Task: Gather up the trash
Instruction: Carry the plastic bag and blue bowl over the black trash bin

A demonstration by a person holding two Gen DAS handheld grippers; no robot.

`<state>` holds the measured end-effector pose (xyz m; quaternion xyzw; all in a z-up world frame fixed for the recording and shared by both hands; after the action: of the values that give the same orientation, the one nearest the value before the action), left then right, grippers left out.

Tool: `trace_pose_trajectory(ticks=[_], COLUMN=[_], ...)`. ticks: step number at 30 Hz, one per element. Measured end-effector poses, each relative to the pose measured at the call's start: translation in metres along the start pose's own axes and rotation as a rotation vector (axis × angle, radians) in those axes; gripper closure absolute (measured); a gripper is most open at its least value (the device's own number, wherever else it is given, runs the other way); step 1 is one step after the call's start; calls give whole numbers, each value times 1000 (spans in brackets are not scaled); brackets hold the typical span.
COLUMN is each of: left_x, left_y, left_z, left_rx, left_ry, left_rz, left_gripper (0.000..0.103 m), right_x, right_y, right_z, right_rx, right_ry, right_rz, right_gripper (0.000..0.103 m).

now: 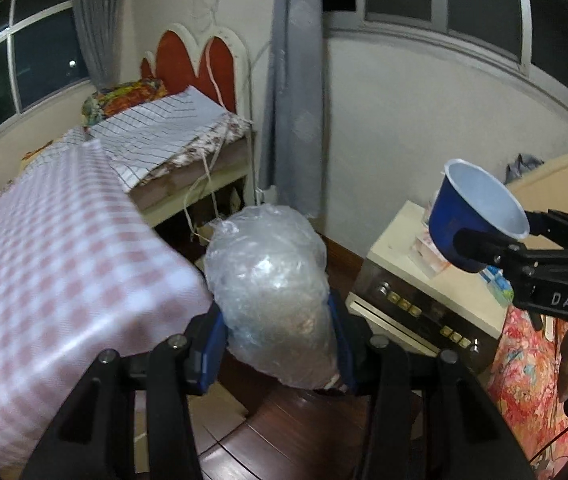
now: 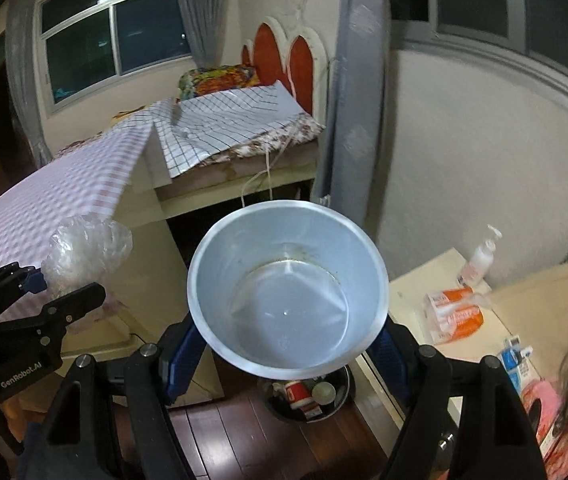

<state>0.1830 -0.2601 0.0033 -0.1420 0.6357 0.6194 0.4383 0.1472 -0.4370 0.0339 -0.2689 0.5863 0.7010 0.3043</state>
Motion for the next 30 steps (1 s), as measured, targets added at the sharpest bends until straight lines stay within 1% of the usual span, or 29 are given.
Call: trace_pose_trajectory(ticks=[6, 14, 21, 30], left_x=[13, 33, 54, 90], left_y=[-24, -61, -92, -141], left_z=[-29, -62, -79, -95], left_rx=[22, 46, 75, 101], left_ry=[-45, -90, -115, -132], left_rz=[38, 112, 164, 275], left_gripper=[55, 55, 55, 55], right_x=[27, 67, 95, 136], right_y=[-10, -43, -79, -129], right_z=[-37, -76, -95, -122], right_rx=[13, 20, 18, 9], right_ry=[-52, -102, -119, -152], right_rz=[32, 112, 183, 273], right_gripper=[26, 26, 26, 26])
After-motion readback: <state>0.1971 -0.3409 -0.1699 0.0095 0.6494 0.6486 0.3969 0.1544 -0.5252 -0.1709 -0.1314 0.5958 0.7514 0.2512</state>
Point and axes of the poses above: each gripper's, at about its wrist camera, not at the fingertips, and y roughly against the way its jaws point, z to its left, x to its underside, the point moved 6 cm from there along -y, roughly the way its jaws point, and after that the axes turned 13 degrees about -x, right-handed, at the moved point
